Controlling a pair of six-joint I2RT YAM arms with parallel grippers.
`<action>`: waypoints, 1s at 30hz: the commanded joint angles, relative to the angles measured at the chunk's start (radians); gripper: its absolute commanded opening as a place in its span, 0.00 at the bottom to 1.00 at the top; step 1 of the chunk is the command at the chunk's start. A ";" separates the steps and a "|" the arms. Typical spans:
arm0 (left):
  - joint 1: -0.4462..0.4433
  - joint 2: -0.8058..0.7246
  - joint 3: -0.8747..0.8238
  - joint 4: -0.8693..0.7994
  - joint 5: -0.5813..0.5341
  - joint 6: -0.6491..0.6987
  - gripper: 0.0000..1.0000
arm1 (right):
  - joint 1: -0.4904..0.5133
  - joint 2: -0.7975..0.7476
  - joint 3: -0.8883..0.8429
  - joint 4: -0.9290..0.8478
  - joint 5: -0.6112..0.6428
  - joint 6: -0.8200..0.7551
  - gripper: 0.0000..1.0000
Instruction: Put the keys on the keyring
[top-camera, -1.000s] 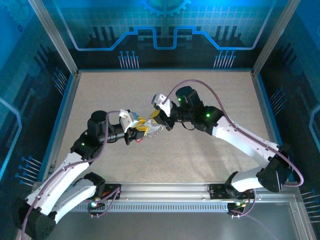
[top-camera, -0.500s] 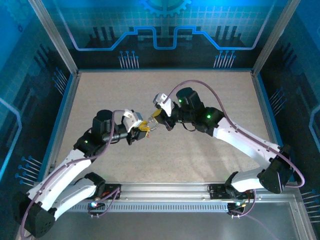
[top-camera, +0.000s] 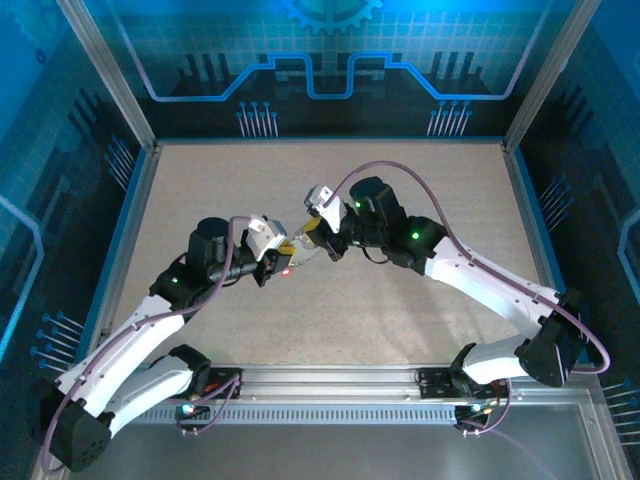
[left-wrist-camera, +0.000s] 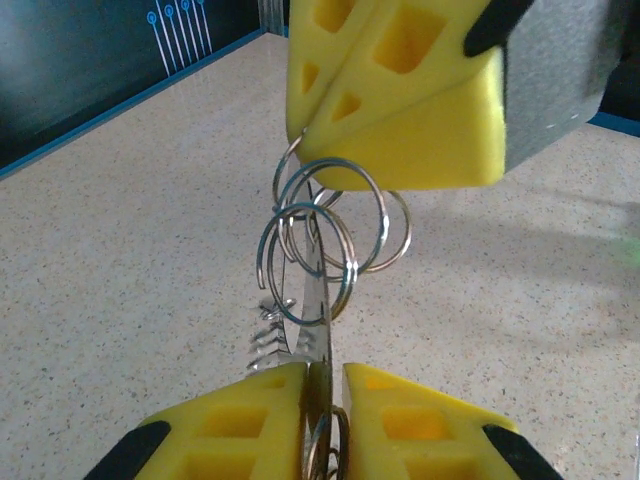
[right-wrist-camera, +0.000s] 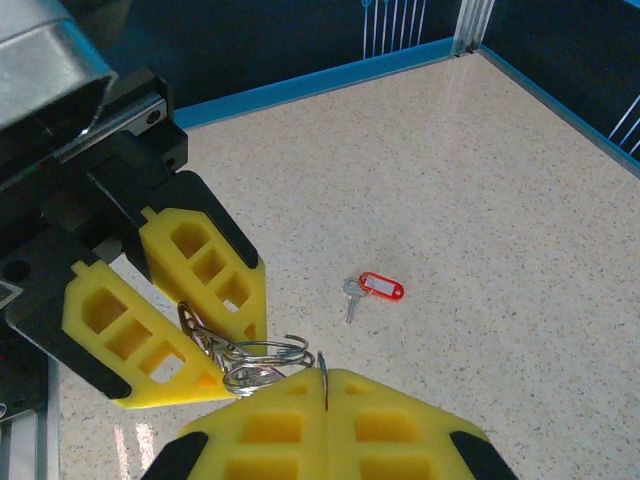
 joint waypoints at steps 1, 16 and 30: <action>-0.008 -0.017 0.035 -0.007 0.011 0.016 0.17 | 0.018 -0.020 -0.005 0.035 0.014 0.007 0.00; -0.008 0.022 0.080 -0.023 0.026 -0.026 0.15 | 0.042 -0.020 -0.009 0.029 0.044 -0.010 0.00; -0.008 0.014 0.099 -0.062 0.071 0.008 0.00 | 0.044 -0.025 -0.015 0.033 0.035 -0.002 0.00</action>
